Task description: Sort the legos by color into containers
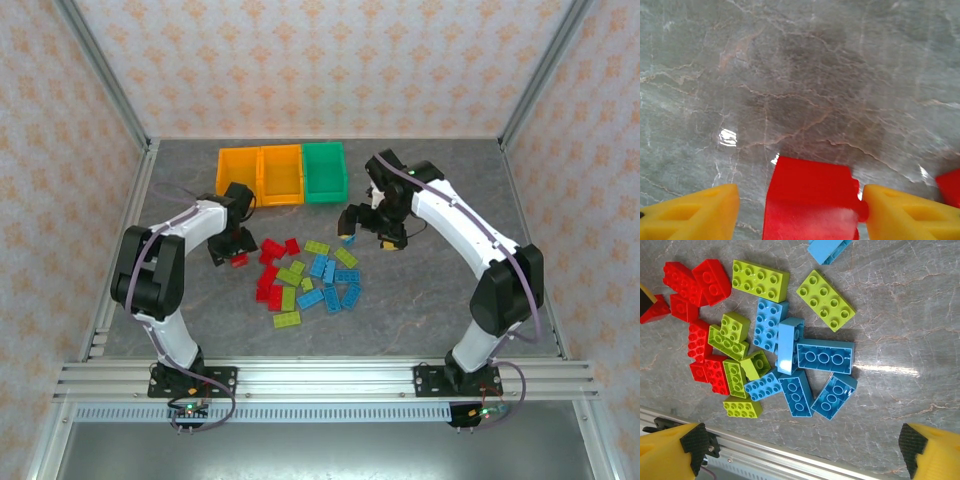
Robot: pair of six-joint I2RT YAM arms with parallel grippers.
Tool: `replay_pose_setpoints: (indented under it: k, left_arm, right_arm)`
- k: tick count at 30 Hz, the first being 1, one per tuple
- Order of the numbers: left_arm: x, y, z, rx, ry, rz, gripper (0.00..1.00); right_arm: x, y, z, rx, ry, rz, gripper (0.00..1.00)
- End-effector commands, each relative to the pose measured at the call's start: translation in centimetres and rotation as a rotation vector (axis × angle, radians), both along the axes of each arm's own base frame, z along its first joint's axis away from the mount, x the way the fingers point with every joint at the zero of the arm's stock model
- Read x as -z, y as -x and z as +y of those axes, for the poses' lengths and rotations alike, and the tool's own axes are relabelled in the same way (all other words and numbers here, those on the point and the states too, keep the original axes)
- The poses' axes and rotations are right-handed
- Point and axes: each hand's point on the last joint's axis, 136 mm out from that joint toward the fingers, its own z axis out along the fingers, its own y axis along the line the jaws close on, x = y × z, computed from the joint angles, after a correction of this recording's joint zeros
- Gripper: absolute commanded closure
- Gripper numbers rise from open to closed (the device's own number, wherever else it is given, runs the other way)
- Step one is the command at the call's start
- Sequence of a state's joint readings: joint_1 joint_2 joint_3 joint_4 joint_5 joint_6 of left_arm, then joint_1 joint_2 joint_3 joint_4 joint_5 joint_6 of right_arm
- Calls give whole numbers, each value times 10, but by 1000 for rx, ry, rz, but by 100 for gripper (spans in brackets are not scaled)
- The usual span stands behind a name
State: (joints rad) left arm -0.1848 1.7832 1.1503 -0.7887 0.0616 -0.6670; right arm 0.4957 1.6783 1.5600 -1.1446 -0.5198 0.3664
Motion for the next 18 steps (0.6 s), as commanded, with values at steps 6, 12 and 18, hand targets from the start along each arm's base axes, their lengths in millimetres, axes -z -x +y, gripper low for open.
replay_pose_setpoints:
  k: [6, 12, 18]
  left_arm:
    - [2, 2, -1, 17, 21, 14, 65]
    - [-72, -18, 3, -32, 66, -192, 74]
    - [-152, -95, 8, -36, 81, -454, 74]
  right_arm:
    - [-10, -8, -4, 19, 36, -13, 0]
    - [-18, -18, -4, 43, 39, -57, 0]
    - [-19, -27, -6, 82, 53, -92, 0]
